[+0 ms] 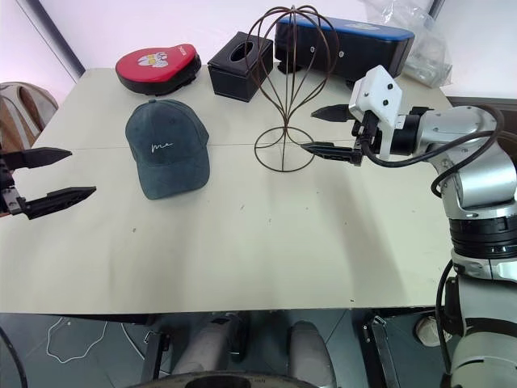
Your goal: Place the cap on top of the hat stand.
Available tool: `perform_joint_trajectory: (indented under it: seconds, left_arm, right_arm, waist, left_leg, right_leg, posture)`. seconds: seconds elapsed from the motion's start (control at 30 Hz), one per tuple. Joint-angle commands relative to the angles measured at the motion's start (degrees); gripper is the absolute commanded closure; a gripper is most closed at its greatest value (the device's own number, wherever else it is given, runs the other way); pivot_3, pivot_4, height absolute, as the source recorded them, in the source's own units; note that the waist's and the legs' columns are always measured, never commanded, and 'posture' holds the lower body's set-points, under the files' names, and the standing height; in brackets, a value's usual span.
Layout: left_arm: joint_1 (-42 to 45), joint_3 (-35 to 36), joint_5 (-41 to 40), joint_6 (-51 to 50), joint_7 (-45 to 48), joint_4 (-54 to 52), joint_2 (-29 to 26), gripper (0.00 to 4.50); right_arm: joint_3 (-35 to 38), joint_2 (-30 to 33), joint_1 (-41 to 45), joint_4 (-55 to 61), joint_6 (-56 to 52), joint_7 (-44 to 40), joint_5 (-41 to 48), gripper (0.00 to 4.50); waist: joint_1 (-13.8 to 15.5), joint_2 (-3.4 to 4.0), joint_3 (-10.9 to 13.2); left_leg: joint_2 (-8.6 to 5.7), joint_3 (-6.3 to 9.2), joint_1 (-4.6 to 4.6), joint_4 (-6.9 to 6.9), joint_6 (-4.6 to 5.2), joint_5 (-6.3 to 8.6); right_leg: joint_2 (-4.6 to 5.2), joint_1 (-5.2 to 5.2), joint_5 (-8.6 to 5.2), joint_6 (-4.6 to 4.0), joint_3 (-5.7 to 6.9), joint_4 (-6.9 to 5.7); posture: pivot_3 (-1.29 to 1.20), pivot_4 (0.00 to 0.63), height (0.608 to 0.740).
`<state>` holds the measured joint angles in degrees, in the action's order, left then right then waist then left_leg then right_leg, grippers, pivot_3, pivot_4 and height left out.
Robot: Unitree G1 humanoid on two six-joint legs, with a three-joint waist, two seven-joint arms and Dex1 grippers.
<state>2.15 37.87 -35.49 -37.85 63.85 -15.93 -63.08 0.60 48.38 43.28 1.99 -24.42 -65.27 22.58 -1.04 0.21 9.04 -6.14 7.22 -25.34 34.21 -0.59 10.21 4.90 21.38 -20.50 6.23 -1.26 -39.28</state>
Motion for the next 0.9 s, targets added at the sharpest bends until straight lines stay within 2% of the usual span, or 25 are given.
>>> perform_joint_trajectory:
  seconds: [0.03,0.9]
  left_arm:
    - [-0.16,3.06,-0.15,0.21,0.5,-0.86,-1.54,0.04]
    - [0.67,2.27,-0.77,-0.6,0.25,-2.05,-1.66,0.04]
  right_arm:
    - [1.25,0.3,1.61,0.57,1.21,-0.26,0.1,1.43]
    - [1.73,0.24,0.8,0.66,1.54,0.09,0.26,1.43]
  waist:
    - [0.0,0.0,0.0]
    - [0.0,0.0,0.0]
  left_leg:
    - [0.0,0.0,0.0,0.0,0.0,0.0]
    - [0.0,0.0,0.0,0.0,0.0,0.0]
  right_leg:
    - [0.0,0.0,0.0,0.0,0.0,0.0]
    - [0.0,0.0,0.0,0.0,-0.01,0.0]
  posture:
    - [0.0,0.15,0.74]
    - [0.0,0.15,0.74]
